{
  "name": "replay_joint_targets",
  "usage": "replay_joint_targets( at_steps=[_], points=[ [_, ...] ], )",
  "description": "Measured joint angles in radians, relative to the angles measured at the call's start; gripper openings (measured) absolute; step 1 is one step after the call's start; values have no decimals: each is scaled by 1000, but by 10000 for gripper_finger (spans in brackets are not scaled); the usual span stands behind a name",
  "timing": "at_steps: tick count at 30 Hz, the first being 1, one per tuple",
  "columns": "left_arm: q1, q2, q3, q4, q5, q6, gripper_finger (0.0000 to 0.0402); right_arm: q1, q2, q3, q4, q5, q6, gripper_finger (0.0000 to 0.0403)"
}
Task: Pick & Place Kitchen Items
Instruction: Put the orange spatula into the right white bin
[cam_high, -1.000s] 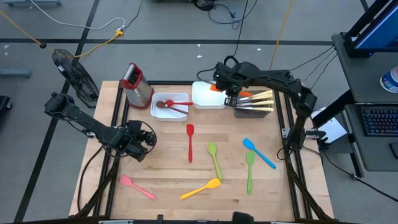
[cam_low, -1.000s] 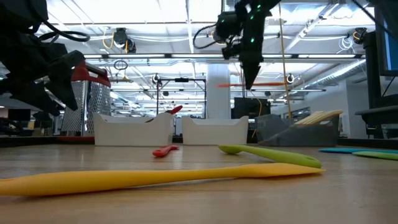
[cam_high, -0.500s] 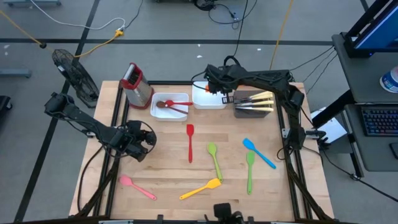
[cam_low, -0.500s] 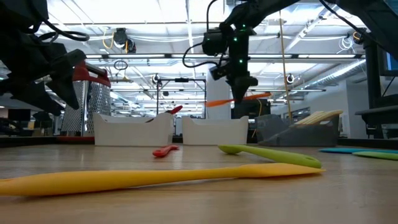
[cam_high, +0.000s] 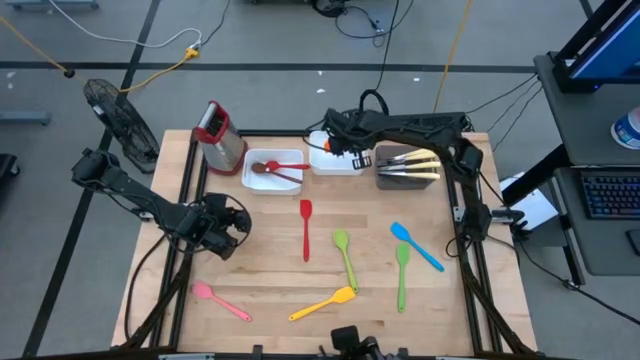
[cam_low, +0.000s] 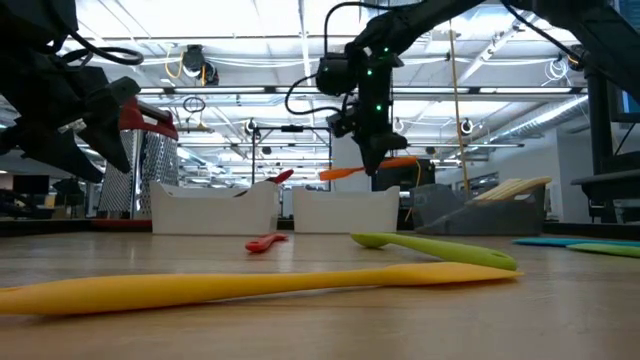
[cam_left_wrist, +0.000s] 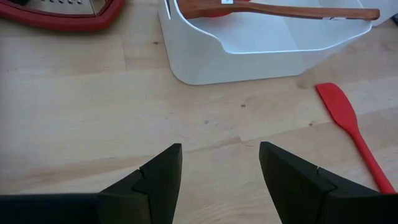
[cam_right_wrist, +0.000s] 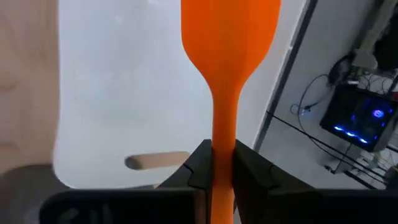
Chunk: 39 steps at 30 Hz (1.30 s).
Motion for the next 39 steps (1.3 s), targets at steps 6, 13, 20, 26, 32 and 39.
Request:
replay_joint_targets(
  at_steps=[6, 13, 20, 26, 32, 39],
  points=[
    [0, 0, 0, 4, -1, 0, 220, 22, 66, 0, 35, 87, -56, 28],
    [0, 0, 0, 8, -7, 1, 220, 31, 95, 0, 60, 82, -67, 33],
    [0, 0, 0, 8, -9, 3, 220, 41, 91, 1, 123, 83, -102, 39],
    [0, 0, 0, 7, -10, 11, 220, 41, 91, 1, 166, 80, -111, 41],
    [0, 0, 0, 7, -11, 12, 219, 41, 91, 1, 176, 76, -106, 48],
    [0, 0, 0, 6, -11, 12, 219, 41, 91, 1, 196, 31, -103, 102]
  ],
)
